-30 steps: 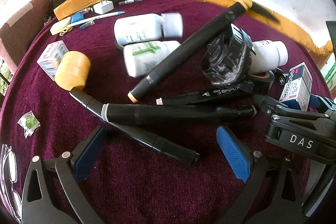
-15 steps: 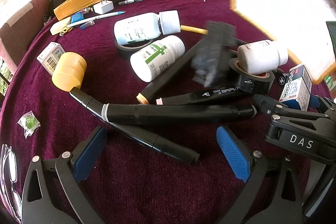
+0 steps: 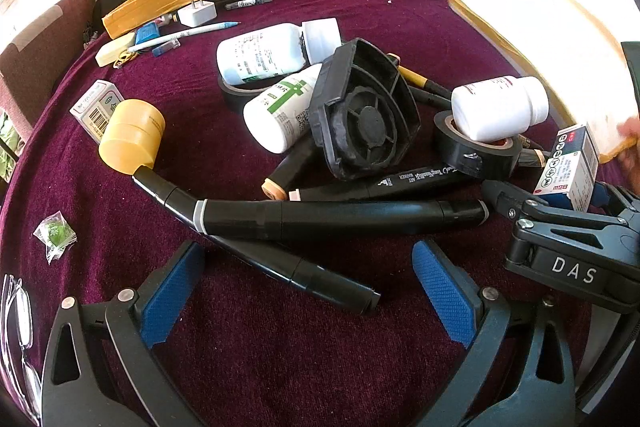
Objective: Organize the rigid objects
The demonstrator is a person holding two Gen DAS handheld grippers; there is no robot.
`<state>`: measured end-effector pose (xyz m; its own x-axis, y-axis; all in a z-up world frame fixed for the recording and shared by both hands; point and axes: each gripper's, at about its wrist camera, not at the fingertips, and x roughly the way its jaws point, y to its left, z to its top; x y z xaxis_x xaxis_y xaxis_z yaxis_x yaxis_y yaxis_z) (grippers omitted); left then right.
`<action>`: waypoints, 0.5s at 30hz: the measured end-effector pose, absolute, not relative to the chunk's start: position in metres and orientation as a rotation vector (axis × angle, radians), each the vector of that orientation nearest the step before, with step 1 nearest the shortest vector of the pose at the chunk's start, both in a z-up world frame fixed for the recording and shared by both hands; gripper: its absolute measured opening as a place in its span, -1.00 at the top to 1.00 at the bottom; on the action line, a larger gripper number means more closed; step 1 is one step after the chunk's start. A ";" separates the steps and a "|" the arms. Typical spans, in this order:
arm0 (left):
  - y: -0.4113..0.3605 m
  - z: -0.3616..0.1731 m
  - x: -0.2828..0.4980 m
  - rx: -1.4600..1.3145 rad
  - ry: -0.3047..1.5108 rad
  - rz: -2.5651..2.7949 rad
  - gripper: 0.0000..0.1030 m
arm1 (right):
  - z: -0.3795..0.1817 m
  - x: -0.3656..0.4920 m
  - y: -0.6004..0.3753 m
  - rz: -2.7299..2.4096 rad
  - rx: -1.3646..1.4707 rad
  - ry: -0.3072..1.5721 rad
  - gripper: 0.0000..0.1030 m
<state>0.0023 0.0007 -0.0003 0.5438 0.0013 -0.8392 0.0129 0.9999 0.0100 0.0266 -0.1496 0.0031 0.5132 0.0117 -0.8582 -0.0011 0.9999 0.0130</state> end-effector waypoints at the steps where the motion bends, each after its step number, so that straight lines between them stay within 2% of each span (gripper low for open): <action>1: 0.001 0.000 0.002 0.016 0.996 -0.007 -1.00 | 0.003 0.027 -0.150 0.008 0.011 1.032 -0.98; 15: 0.001 0.000 0.002 0.016 0.996 -0.006 -1.00 | 0.003 0.027 -0.150 0.008 0.011 1.032 -0.98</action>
<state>0.0020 0.0009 -0.0001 0.5438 0.0025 -0.8392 0.0124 0.9999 0.0110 0.0266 -0.1503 0.0028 0.5134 0.0118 -0.8581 -0.0012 0.9999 0.0130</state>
